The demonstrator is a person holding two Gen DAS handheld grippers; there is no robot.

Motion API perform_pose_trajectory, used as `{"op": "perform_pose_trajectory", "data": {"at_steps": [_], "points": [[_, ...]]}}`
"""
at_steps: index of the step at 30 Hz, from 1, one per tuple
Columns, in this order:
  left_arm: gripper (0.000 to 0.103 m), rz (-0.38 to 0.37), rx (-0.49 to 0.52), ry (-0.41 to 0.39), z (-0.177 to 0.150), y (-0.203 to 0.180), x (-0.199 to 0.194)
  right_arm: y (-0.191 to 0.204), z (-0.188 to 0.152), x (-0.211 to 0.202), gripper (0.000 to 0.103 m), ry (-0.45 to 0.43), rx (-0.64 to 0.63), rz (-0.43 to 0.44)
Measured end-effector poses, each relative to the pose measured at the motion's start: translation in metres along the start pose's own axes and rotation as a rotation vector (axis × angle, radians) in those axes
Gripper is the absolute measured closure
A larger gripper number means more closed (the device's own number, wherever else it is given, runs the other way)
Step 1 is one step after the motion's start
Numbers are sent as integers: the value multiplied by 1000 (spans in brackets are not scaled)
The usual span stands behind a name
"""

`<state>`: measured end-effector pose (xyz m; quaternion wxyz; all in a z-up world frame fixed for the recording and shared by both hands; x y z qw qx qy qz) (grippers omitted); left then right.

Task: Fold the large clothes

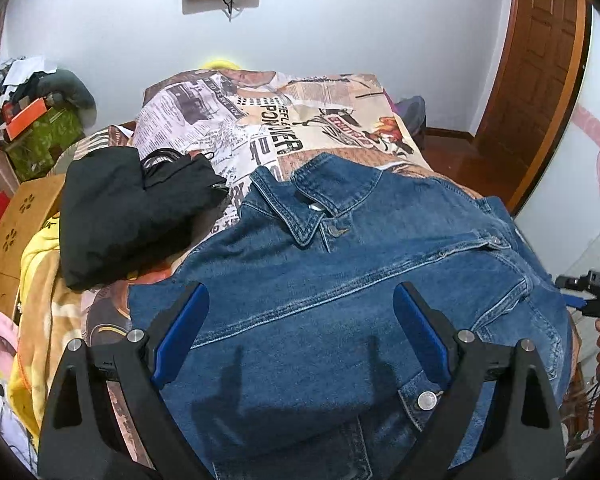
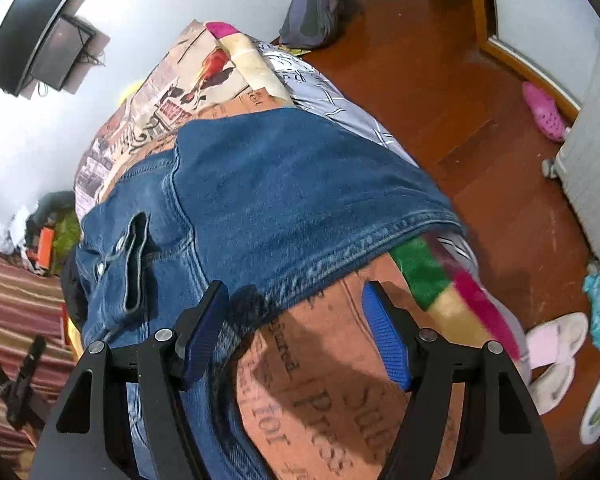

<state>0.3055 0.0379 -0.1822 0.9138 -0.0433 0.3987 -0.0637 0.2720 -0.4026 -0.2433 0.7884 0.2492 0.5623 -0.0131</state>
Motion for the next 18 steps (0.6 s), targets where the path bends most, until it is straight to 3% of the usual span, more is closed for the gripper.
{"op": "perform_pose_trajectory", "data": {"at_steps": [6,12,18], "points": [[9,30,4,16,-5,3,7,-11,18,14,35,-1,117,85],[9,48,9,20,-8,6,7,-22,34,35,40,-10,153,11],[9,76,27,19,-12,11,4,-27,50,37,56,-37,170,-38]]}}
Point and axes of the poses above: each gripper's, at about its wrist camera, not at the fingertips, and x roughly the way its jaws point, y to its left, z to its top, the point moved 7 cm from there along x, roughly the way its jaws point, and after that the axes turned 5 degrees about -z, right-handed, at the moved point
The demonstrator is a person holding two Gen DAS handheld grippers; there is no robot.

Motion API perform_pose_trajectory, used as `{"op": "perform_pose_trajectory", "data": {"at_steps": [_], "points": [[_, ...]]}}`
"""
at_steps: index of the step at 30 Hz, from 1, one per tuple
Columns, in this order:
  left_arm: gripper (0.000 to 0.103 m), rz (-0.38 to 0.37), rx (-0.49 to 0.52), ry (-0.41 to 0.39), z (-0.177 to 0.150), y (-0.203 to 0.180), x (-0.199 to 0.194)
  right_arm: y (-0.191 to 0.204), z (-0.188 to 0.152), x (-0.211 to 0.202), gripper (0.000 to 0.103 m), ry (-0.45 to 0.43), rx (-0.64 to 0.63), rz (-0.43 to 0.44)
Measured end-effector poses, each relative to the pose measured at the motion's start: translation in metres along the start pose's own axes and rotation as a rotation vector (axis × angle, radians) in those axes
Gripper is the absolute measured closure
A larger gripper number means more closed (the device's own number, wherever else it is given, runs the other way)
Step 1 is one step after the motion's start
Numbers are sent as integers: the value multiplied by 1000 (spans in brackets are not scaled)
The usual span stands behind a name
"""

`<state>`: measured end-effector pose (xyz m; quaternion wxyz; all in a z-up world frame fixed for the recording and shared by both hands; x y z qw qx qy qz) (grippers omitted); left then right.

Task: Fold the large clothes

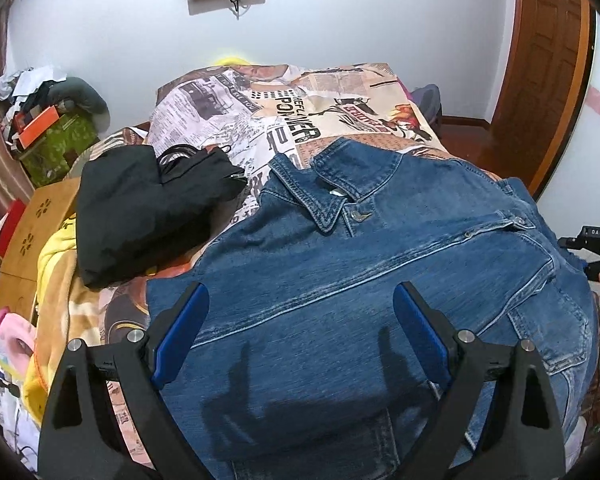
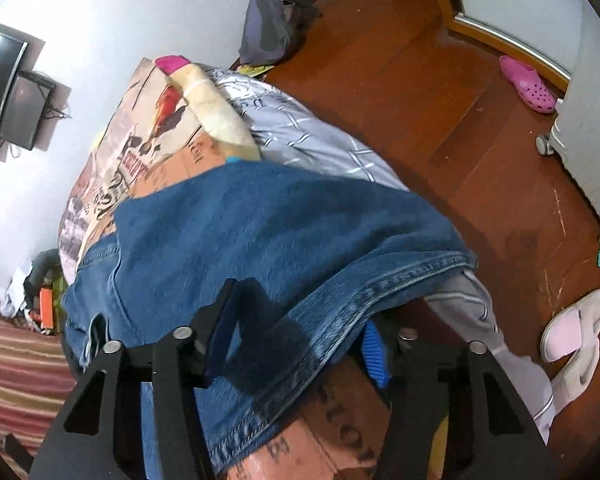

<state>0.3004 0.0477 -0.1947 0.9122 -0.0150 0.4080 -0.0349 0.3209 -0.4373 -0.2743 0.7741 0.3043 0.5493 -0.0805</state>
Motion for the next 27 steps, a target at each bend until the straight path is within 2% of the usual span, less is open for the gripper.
{"op": "perform_pose_trajectory", "data": {"at_steps": [4,7,12,18,21,25,27], "points": [[9,-3,-13,4,-4,5,-1,4,4,-9,79,-50,-51,-77],[9,0,-17,3,-6,9,-2,13,8,-24,90,-101,-99,-103],[9,9,-16,-2,-10,15,-5,46,9,-69,93,-227,-226,-103],[9,6,-13,-10,-13,19,-11,116,-10,-130,95,-338,-405,21],[9,2,-15,-15,-14,21,-13,152,-28,-141,95,-350,-498,69],[9,-2,-16,-19,-17,25,-17,183,-56,-135,95,-326,-588,132],[9,-3,-16,-19,-18,28,-18,194,-70,-124,95,-305,-632,129]]}}
Point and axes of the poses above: each gripper's, at about its wrist camera, not at the fingertips, and x roughly the way its jaws point, y to its left, z to its top, the point moved 7 cm from there along x, roughly the way its jaws point, and after that the axes turned 5 degrees about -z, right-handed, at the moved point
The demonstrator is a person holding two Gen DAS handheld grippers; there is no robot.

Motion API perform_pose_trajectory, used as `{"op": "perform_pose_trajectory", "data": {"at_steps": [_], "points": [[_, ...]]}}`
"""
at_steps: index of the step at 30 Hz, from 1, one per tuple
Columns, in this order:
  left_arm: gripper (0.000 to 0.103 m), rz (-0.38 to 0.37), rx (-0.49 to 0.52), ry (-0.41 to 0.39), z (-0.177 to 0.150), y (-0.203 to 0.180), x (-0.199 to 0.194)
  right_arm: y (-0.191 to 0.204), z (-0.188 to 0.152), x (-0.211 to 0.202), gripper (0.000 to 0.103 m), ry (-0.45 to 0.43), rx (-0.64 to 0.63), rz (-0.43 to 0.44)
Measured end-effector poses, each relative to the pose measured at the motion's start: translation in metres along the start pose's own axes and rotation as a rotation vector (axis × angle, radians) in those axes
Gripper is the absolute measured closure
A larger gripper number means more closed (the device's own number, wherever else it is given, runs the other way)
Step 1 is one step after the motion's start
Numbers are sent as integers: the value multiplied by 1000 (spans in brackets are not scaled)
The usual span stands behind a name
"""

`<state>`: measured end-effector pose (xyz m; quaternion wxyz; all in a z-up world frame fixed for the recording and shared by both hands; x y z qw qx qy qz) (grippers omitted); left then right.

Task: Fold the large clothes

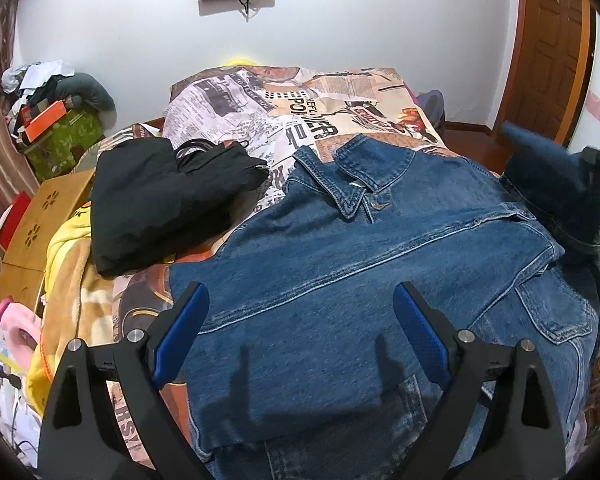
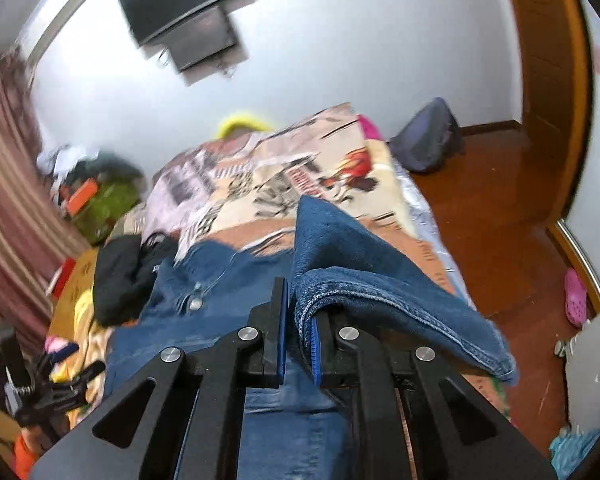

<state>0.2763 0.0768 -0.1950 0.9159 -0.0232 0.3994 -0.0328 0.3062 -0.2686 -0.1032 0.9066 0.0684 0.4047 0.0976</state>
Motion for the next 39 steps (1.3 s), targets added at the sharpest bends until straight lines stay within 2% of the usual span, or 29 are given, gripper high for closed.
{"op": "perform_pose_trajectory", "data": {"at_steps": [3,8,16,18,20,21,26,32,33,35,39], "points": [[9,2,0,3,-3,5,-1,22,-18,16,95,59,-41,33],[9,6,-6,15,-11,10,-1,44,-47,40,95,159,-104,42],[9,0,-15,28,-18,11,1,49,-73,46,93,243,-133,22],[9,-2,-14,29,-18,9,2,49,-77,46,85,286,-128,34],[9,-4,-9,28,-17,7,2,48,-84,45,72,336,-104,73],[9,-5,-8,27,-17,6,2,47,-86,42,71,338,-94,81],[9,-9,7,27,-14,-1,2,39,-87,28,70,298,-126,17],[9,-1,29,25,-12,-10,4,18,-58,-1,69,174,-84,-42],[9,-3,30,24,-12,-12,5,13,-53,-4,68,159,-70,-53],[9,-8,30,25,-11,-14,6,-3,-42,-10,59,118,-21,-87],[9,-10,31,25,-10,-17,6,-41,-32,-14,53,62,93,-191]]}}
Point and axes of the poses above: each gripper's, at about its wrist camera, not at the fingertips, and x roughly the way its jaws point, y to its left, z to its top, the point moved 7 cm from there along x, roughly the way its jaws point, and after that the axes turned 5 degrees about -z, right-handed, at the moved point
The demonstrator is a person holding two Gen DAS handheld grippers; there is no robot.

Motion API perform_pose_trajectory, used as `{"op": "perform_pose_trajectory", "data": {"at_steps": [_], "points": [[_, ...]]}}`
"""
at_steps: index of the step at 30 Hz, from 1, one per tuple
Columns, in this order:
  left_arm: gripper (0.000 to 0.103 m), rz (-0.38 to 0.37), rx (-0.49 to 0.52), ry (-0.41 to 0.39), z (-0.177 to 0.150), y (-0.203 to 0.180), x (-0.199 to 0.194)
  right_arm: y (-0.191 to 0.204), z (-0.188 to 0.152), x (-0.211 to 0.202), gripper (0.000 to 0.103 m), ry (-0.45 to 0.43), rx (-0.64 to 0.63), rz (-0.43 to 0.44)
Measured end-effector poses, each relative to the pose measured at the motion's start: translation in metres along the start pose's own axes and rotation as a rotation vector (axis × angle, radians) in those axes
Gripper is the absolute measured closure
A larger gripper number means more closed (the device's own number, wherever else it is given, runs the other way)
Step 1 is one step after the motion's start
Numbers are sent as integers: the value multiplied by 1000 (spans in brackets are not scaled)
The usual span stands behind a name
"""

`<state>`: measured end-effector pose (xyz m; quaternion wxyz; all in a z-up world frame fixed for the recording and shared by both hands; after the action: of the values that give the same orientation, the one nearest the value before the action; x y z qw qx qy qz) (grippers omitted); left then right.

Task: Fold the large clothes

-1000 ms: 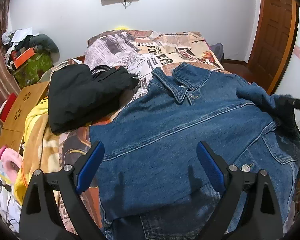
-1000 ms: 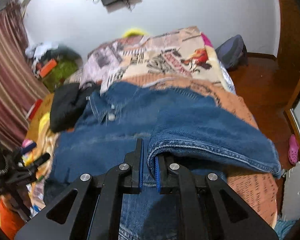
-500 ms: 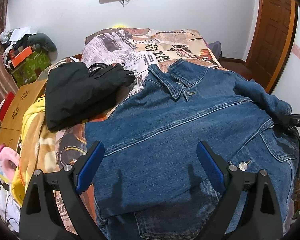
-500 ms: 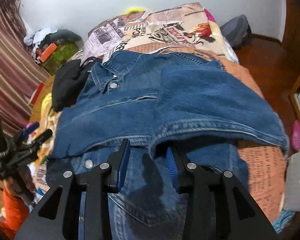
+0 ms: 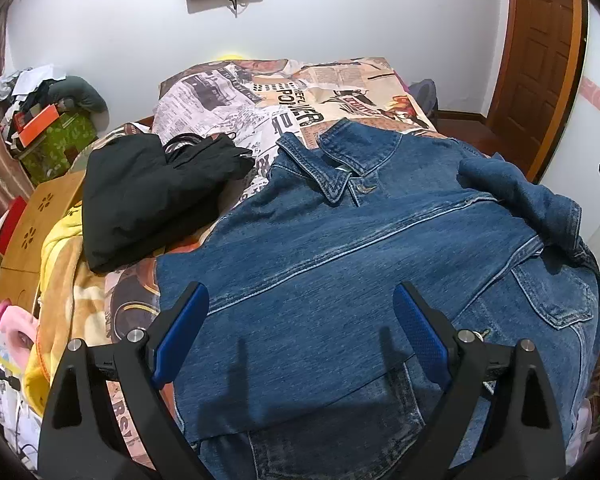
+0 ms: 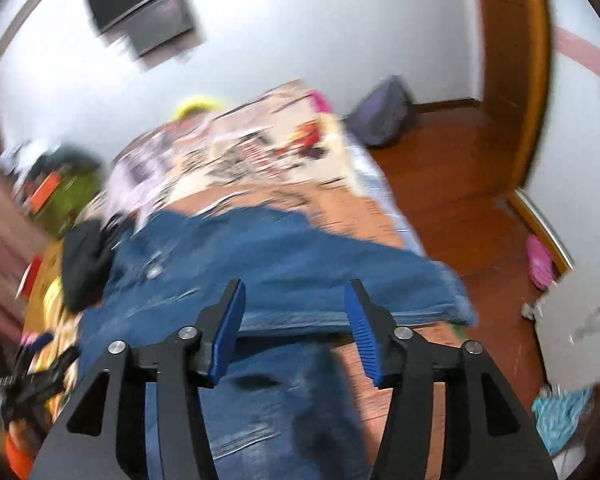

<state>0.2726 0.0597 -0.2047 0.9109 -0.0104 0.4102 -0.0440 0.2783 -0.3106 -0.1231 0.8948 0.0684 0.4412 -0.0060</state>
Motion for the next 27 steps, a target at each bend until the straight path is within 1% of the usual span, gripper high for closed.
{"op": "perform_pose_trajectory", "data": {"at_steps": [2,4,6,10,14,21,25,27], "points": [[9,-1,2,-1,1,-1,0,-21,1,10,53,13,72,-34],[9,-1,3,-1,2,-2,0,-37,-2,21,53,44,134,-34],[9,-4,2,3,3,-4,3,-53,-13,40,53,106,213,-15],[9,-5,4,16,3,-8,9,-70,-36,67,53,206,342,20],[9,-10,6,27,3,-14,14,-78,-47,86,52,263,435,76],[9,-13,-6,29,6,-17,19,-88,-39,108,52,267,517,128],[9,-11,-17,29,6,-15,19,-93,-34,118,52,265,526,135],[9,-3,-15,28,6,-13,19,-94,-31,118,59,263,508,115]]}}
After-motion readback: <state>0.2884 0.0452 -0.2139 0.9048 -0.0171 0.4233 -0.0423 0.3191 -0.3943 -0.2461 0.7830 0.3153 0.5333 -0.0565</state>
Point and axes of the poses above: each gripper's, at about its wrist camera, not at the fingertips, and x roughly the way its jaws point, y to its left, z to its top, the point moved 7 cm from there along x, roughly the way its jaws point, and after that the axes turned 5 degrees about -z, right-handed, at the moved point
